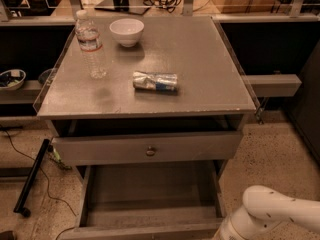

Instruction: Close middle drawer

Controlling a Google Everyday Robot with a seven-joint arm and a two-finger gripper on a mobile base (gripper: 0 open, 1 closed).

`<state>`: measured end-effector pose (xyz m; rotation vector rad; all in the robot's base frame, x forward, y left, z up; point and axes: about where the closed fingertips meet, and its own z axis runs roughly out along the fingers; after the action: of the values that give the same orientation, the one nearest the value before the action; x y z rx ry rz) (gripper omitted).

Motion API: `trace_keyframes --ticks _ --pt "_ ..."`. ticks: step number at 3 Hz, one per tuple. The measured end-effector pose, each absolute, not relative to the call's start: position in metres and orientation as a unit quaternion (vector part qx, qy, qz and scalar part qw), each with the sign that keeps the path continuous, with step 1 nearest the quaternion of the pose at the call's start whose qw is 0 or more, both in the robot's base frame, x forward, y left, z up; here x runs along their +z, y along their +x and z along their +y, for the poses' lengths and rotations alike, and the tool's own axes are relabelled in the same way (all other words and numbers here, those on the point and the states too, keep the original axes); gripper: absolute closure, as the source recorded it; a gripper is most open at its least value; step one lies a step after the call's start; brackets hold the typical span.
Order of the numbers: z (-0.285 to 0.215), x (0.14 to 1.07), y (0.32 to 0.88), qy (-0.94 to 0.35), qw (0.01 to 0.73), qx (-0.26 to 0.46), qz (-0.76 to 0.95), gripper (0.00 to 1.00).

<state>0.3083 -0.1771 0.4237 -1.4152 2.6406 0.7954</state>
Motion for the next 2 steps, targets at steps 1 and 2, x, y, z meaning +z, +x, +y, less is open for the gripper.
trace_keyframes --ticks 1,2 --pt "-0.173 0.432 0.317 -0.458 0.039 0.263 0.848 1.00" --pt "-0.167 0.444 0.327 -0.458 0.058 0.262 0.848 1.00"
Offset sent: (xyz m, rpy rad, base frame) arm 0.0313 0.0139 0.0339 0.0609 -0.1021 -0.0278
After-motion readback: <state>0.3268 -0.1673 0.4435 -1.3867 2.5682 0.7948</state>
